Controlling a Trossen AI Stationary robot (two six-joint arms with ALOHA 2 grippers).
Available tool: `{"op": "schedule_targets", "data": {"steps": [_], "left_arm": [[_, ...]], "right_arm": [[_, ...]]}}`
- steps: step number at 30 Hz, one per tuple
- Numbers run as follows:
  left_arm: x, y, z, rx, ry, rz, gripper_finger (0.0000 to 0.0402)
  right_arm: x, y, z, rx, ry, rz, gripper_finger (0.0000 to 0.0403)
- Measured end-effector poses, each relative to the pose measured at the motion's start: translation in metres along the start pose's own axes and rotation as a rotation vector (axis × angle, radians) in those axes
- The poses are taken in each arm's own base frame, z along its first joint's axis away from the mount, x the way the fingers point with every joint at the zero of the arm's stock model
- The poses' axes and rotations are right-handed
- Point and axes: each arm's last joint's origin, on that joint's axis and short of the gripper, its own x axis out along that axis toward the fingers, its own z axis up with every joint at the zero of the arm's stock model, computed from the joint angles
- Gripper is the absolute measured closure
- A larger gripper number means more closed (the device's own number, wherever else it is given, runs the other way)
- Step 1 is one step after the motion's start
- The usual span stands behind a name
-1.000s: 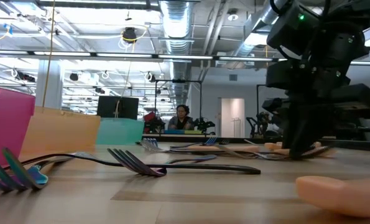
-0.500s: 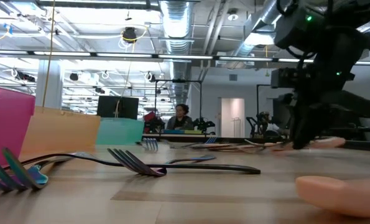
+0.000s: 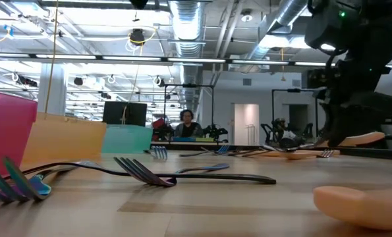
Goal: Sort silverware by color (type)
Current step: Put the orange fork into the orange bin
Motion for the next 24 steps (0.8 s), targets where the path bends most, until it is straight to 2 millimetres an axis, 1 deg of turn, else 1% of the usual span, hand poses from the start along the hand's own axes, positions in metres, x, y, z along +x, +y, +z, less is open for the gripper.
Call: {"op": "schedule_targets", "data": {"steps": [5, 8, 11, 15, 20, 24], "left_arm": [[0.004, 0.0, -0.004, -0.019, -0.006, 0.003, 0.0326], [0.004, 0.001, -0.003, -0.015, -0.027, 0.005, 0.0326], [0.004, 0.001, -0.002, 0.0, -0.035, 0.007, 0.0326], [0.004, 0.001, 0.002, 0.016, -0.075, 0.012, 0.0326], [0.004, 0.002, 0.003, 0.021, -0.087, 0.015, 0.0326], [0.004, 0.003, 0.003, 0.023, -0.082, 0.059, 0.0326]], "right_arm": [[-0.005, 0.014, 0.0, -0.05, 0.016, 0.185, 0.033], [-0.017, 0.023, 0.004, -0.077, 0.019, 0.204, 0.033], [-0.029, 0.03, 0.012, -0.124, -0.022, 0.219, 0.033], [-0.047, 0.031, 0.032, -0.163, -0.127, 0.191, 0.033], [-0.069, 0.027, 0.055, -0.205, -0.258, 0.112, 0.0327], [-0.081, 0.022, 0.07, -0.217, -0.345, 0.08, 0.0321]]}}
